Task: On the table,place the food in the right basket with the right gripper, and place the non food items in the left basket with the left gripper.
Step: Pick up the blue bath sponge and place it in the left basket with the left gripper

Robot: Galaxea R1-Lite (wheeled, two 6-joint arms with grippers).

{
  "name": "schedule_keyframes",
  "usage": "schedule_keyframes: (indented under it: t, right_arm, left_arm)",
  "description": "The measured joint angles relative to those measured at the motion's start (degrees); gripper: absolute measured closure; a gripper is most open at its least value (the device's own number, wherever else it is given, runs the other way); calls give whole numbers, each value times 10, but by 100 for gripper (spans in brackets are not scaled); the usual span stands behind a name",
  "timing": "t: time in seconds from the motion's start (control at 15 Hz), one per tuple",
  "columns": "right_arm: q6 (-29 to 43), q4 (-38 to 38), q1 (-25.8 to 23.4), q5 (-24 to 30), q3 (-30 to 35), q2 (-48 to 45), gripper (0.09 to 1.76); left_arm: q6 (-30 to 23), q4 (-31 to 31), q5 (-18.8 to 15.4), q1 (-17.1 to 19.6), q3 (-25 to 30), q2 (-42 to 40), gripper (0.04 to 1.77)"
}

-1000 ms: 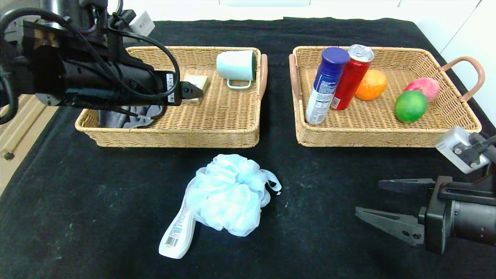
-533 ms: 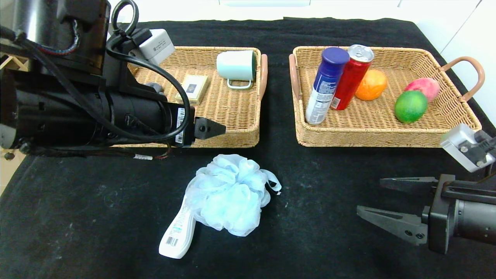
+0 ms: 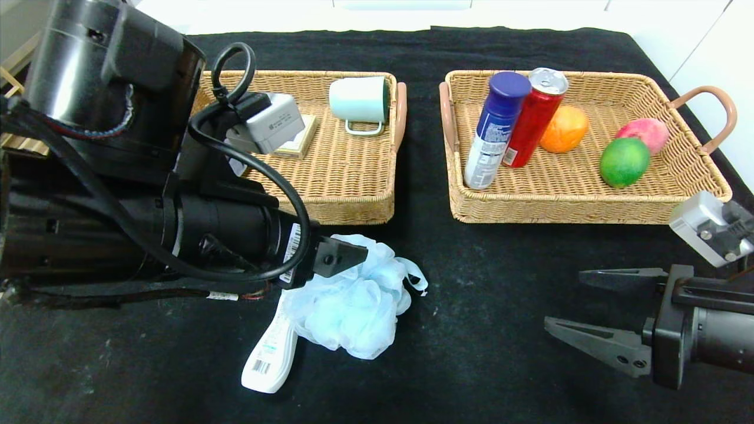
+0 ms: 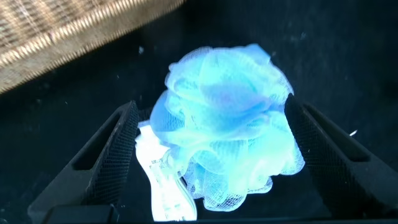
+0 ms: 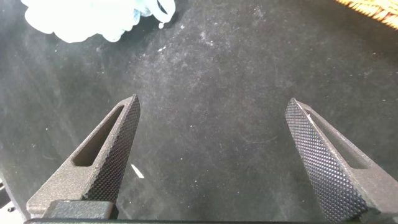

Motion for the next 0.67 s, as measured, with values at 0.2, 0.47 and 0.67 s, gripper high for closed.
schedule_keyframes:
  t: [0.2,0.47,0.67]
  right_arm:
    - [0,0,-1,0,1,0,14]
    - [0,0,-2,0,1,-1,14]
    - [-1,0,-2,0,1,-1,14]
  left_arm:
    - [-1,0,0,-4,7,13,11]
    - [0,-1,-2,-11,12,37,11]
    - [0,-2,-7,-12,13,54,10]
